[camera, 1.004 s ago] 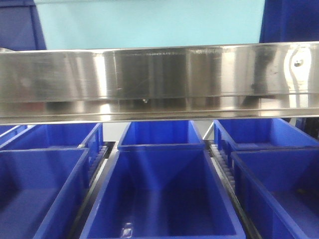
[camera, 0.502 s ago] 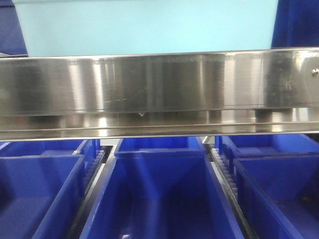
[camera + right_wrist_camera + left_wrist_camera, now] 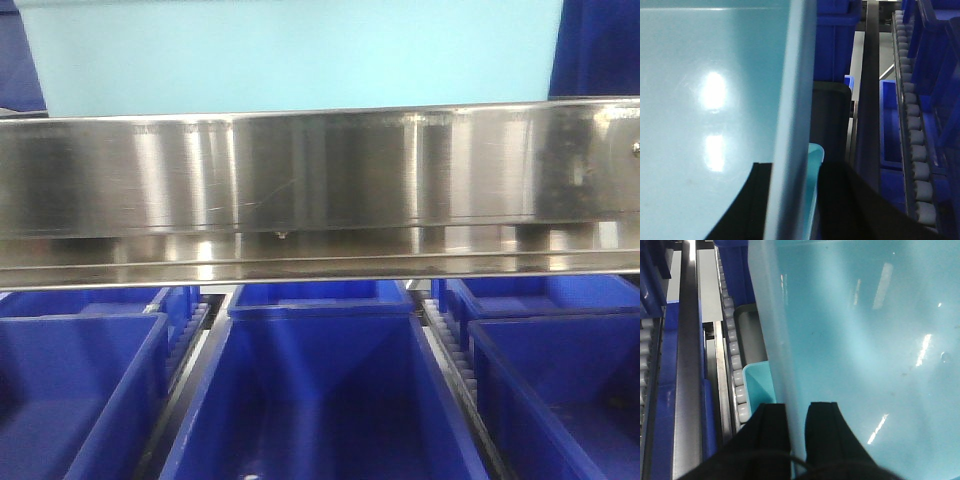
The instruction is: Move two blue bins to right shelf middle
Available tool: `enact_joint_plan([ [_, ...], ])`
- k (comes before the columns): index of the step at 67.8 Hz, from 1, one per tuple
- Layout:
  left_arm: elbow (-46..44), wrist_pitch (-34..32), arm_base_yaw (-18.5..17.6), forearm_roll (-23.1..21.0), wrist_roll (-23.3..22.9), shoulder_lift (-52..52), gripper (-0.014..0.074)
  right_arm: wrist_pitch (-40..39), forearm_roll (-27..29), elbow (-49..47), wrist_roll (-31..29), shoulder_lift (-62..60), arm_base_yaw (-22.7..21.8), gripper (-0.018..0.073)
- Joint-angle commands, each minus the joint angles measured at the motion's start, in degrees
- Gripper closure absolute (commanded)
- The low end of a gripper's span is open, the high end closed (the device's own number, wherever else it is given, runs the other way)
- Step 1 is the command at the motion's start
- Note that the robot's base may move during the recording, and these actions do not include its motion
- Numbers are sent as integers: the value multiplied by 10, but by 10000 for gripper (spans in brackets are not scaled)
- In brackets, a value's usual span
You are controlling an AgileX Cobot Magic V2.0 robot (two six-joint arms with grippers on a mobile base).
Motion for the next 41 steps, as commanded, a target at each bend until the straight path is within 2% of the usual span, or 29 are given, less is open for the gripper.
enact_joint_plan([
  [1,-8,-7,-7,-54,9,-14,707,-43,-8,-2,20,1,-3,712],
  [41,-8,-7,-7,-54,9,-14,707,-43,-8,-2,20,1,-3,712],
])
